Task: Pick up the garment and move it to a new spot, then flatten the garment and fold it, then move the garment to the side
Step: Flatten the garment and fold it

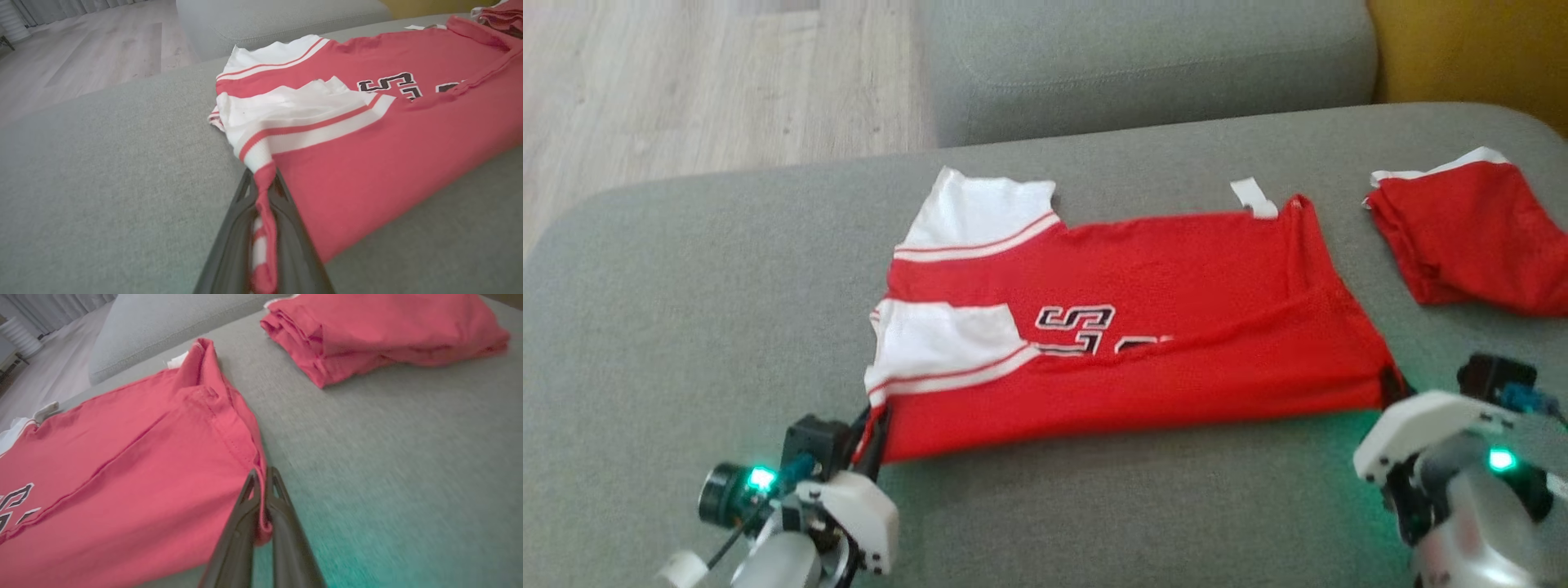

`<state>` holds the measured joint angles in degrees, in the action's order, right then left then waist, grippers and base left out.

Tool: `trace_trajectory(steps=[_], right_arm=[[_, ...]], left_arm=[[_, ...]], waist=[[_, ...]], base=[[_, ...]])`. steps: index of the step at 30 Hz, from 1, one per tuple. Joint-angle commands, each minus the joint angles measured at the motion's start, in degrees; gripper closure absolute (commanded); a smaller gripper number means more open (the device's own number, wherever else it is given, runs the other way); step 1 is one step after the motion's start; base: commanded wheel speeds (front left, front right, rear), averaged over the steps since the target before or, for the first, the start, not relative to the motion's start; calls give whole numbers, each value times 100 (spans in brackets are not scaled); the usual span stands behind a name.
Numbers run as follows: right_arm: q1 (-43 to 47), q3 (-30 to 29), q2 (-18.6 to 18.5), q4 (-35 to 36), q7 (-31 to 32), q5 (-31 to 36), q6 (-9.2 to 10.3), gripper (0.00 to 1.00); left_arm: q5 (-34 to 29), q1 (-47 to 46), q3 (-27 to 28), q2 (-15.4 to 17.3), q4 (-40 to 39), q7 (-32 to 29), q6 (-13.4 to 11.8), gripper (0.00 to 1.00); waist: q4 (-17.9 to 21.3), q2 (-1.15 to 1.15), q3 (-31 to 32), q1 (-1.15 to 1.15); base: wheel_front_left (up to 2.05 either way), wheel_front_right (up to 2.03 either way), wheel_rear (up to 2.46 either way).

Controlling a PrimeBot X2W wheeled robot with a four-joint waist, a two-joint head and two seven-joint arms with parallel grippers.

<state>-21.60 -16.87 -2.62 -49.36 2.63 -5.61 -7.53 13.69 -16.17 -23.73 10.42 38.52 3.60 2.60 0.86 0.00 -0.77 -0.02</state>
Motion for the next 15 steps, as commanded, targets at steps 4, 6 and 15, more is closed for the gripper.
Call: trace_trajectory(steps=[4, 6, 15], right_arm=[[188, 289, -26, 533, 74, -232, 4, 100], [320, 354, -26, 736, 96, -253, 4, 100], [639, 1363, -26, 2262, -1526, -688, 4, 0]], left_arm=[[77, 43, 199, 295, -520, -210, -34, 100], [95, 129, 196, 329, -695, -298, -68, 100], [135, 97, 519, 255, -1613, 250, -657, 0]], waist=[[42, 0, 39, 2], [55, 0, 5, 2], [226, 0, -469, 2]], base=[[0, 0, 0], [0, 0, 0], [0, 0, 0]])
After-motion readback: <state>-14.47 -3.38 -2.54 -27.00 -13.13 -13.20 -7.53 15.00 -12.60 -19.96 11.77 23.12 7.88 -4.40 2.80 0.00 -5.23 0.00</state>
